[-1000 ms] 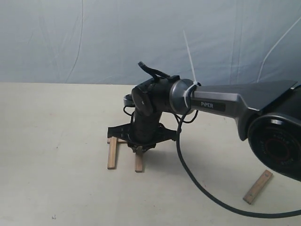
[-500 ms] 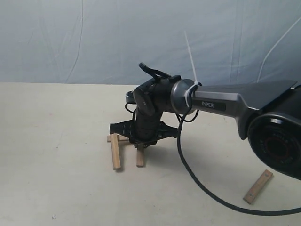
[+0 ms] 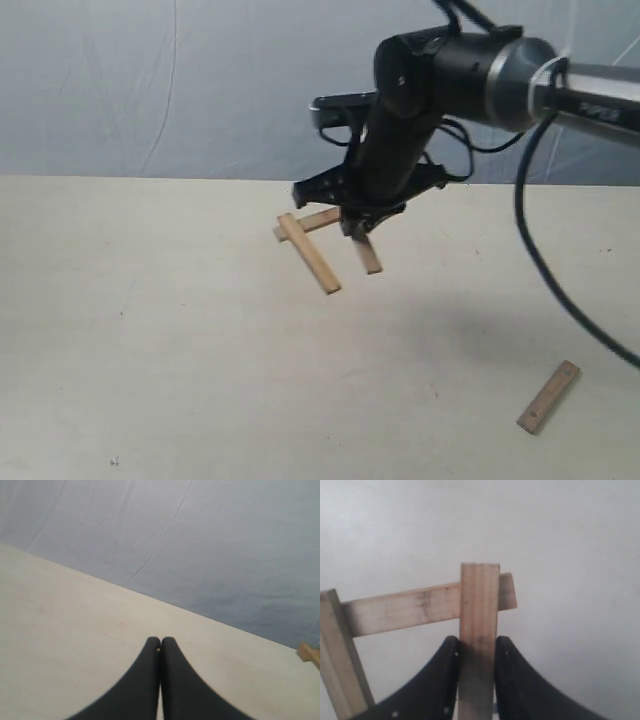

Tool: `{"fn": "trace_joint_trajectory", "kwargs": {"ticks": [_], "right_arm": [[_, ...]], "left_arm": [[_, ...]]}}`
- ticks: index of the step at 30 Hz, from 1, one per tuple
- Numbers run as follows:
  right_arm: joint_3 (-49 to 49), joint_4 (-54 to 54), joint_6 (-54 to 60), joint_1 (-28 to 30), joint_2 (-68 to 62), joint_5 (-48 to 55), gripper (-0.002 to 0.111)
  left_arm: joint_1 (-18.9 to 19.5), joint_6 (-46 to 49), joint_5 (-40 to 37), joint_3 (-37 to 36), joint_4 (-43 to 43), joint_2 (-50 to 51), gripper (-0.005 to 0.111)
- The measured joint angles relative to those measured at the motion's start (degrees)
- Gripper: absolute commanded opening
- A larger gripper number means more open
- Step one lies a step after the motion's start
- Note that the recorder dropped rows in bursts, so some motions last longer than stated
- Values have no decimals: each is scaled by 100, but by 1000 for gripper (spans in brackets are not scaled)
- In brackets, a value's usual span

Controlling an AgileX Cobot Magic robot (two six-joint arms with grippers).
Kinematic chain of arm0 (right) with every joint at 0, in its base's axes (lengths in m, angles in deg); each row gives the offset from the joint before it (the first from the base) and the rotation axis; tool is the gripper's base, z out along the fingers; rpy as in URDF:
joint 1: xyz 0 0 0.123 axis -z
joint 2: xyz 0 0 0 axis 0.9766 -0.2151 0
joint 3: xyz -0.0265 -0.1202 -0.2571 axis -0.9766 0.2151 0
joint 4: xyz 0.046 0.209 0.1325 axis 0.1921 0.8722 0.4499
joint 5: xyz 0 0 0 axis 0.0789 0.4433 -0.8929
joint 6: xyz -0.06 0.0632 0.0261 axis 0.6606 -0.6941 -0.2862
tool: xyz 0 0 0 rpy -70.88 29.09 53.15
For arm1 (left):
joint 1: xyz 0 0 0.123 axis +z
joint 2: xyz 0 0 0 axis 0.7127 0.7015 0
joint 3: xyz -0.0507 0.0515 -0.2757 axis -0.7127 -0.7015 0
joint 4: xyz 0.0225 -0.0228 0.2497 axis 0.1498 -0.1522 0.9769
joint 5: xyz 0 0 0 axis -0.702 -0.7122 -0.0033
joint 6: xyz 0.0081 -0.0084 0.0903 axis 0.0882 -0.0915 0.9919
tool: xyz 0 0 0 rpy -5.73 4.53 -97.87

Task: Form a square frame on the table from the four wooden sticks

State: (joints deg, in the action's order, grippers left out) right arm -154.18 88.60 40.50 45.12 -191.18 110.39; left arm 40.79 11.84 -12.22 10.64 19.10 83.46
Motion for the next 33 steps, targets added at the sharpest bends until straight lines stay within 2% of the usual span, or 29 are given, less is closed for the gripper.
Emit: {"fn": "trace_joint_trajectory", "kwargs": {"ticks": [3, 7, 13, 17, 23, 27, 33], "right_arm": [[277, -141, 356, 308, 252, 503, -1], [1132, -186, 1093, 677, 628, 554, -1], [2666, -186, 2487, 1091, 1272, -379, -1], [3341, -186, 3131, 1359, 1395, -828, -1], [3957, -185, 3509, 1866, 1395, -1643, -1], [4162, -185, 3680, 1934, 1346, -2168, -1], [4185, -385, 3703, 1934, 989, -2258, -1]], "left_arm": [[0, 0, 0, 0, 0, 0, 0], [0, 0, 0, 0, 0, 0, 0], [0, 0, 0, 0, 0, 0, 0], [0, 11, 0, 0, 0, 0, 0], [0, 11, 0, 0, 0, 0, 0], [0, 11, 0, 0, 0, 0, 0], [0, 11, 0, 0, 0, 0, 0]]}}
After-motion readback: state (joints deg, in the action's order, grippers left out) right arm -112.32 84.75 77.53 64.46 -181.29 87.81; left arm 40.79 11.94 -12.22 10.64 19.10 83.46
